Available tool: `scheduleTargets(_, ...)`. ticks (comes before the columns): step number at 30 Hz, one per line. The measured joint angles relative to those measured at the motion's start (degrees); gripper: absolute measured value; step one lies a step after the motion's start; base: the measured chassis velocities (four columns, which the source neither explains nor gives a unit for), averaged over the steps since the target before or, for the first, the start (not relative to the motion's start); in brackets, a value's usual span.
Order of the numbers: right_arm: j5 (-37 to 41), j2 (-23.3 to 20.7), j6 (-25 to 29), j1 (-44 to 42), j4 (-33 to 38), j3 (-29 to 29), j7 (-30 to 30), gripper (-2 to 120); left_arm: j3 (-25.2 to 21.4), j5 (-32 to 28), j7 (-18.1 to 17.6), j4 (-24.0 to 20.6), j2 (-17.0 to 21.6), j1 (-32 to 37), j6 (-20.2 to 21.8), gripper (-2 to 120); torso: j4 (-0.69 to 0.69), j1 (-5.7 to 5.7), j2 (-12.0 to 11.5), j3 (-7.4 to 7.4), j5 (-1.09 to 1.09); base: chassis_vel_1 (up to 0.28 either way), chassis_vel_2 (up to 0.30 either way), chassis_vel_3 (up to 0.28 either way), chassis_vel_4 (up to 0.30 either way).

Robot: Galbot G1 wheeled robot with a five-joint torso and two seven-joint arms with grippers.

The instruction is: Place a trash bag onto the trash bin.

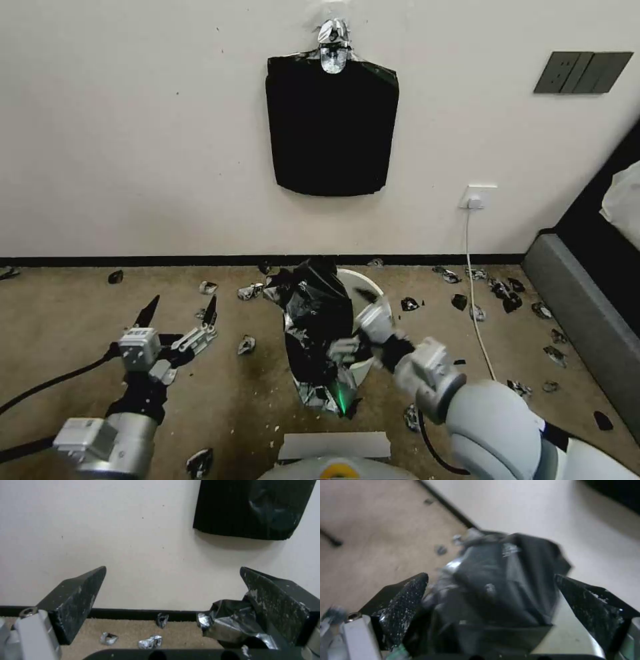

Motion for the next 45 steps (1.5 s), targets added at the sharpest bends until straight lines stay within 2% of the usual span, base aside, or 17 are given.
scheduleTargets(3,-1.1,1.3,-2.3,3.2,-0.7,-4.2,0.0,100,0.1,0.3,0.0,0.0,-0.2,0.1,0.0,100,-0.01,0.00,0.0,0.00,0.00,0.000,0.000,0.000,0.000)
scheduleTargets(9,-12.6,8.2,-6.3,5.1,-4.5,-11.4,2.0,100,0.1,0.7,-0.1,0.1,-0.1,-0.2,0.3,100,-0.01,0.00,0.0,0.00,0.00,0.000,0.000,0.000,0.000)
scheduleTargets(12,-16.4,9.5,-7.9,5.2,-5.6,-12.8,2.9,100,0.1,0.7,-0.1,0.1,0.1,-0.5,0.4,100,0.00,0.00,0.0,0.00,-0.01,0.000,0.000,0.000,0.000)
scheduleTargets(22,-30.7,10.7,-8.5,3.9,-9.6,-13.1,4.8,100,1.2,0.6,-0.1,0.3,0.2,-1.2,0.5,100,-0.01,0.00,0.0,0.00,0.00,0.000,0.000,0.000,0.000)
scheduleTargets(35,-36.8,15.3,-8.4,6.0,-11.6,-14.7,4.2,100,2.4,0.9,-0.1,0.4,0.2,-1.1,0.3,100,-0.01,0.00,0.0,0.00,0.00,0.000,0.000,0.000,0.000)
scheduleTargets(37,-36.6,14.3,-8.4,6.6,-11.4,-14.6,4.0,92,2.6,1.1,-0.2,0.5,0.3,-1.1,0.3,100,-0.01,0.00,0.0,0.00,0.00,0.000,0.000,0.000,0.000)
scheduleTargets(38,-36.6,14.3,-8.4,6.6,-11.4,-14.6,4.0,92,2.6,1.1,-0.2,0.5,0.3,-1.1,0.3,100,-0.01,0.00,0.0,0.00,0.00,0.000,0.000,0.000,0.000)
scheduleTargets(40,-34.7,12.2,-8.3,7.2,-11.2,-13.8,4.1,83,3.0,1.2,-0.2,0.5,0.4,-1.3,0.3,100,-0.01,0.00,0.0,0.00,0.00,0.000,0.000,0.000,0.000)
scheduleTargets(41,-34.7,12.2,-8.3,7.2,-11.2,-13.8,4.1,83,3.0,1.2,-0.2,0.5,0.4,-1.3,0.3,100,-0.01,0.00,0.0,0.00,0.00,0.000,0.000,0.000,0.000)
scheduleTargets(43,-32.4,10.8,-8.3,7.8,-10.3,-13.4,4.4,73,3.6,1.8,-0.2,0.6,0.6,-1.5,0.4,100,-0.02,0.00,0.0,0.00,0.00,0.000,0.000,0.000,0.000)
scheduleTargets(44,-32.4,10.8,-8.3,7.8,-10.3,-13.4,4.4,73,3.6,1.8,-0.2,0.6,0.6,-1.5,0.4,100,-0.02,0.00,0.0,0.00,0.00,0.000,0.000,0.000,0.000)
scheduleTargets(45,-30.6,10.0,-8.3,8.4,-9.6,-13.5,4.5,67,4.0,2.2,-0.2,0.6,0.7,-1.5,0.4,100,-0.01,0.00,0.0,0.00,0.00,0.000,0.000,0.000,0.000)
